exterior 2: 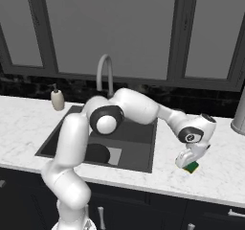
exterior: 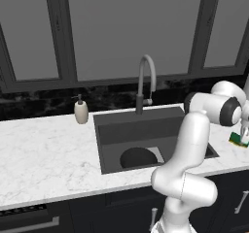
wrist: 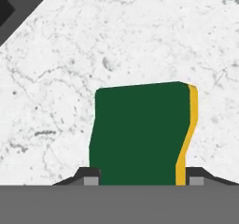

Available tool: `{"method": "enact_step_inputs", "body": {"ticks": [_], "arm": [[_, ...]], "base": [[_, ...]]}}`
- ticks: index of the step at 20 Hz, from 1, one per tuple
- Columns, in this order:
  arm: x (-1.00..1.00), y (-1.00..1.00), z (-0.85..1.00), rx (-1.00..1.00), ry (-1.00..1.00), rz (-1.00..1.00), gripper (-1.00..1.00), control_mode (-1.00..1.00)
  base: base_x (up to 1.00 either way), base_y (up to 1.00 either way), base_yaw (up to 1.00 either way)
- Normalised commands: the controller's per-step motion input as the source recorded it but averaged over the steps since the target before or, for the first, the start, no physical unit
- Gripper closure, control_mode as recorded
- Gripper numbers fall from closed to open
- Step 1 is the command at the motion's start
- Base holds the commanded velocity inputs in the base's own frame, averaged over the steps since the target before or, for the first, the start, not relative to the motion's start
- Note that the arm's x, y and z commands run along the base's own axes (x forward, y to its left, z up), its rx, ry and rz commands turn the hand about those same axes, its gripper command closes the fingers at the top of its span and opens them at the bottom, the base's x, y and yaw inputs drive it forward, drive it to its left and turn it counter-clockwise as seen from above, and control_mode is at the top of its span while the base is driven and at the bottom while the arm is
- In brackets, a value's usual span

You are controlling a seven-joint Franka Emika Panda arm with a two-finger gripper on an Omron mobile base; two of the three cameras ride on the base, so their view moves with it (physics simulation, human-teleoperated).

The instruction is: Pick the pan and sponge and place them into the sink. Then turn on the water.

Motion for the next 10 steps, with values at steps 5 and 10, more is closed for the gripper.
{"method": "enact_step_inputs", "body": {"ticks": [5,10], "arm": [[-0.67,0.49,-0.09,0.0,0.02,-0.03,1.0,-1.0],[-0.05,0.41,0.5,-0.03,0.17,-0.05,1.0,-1.0]], "base": [[0.0,0.0,0.0],[0.0,0.0,0.0]]}}
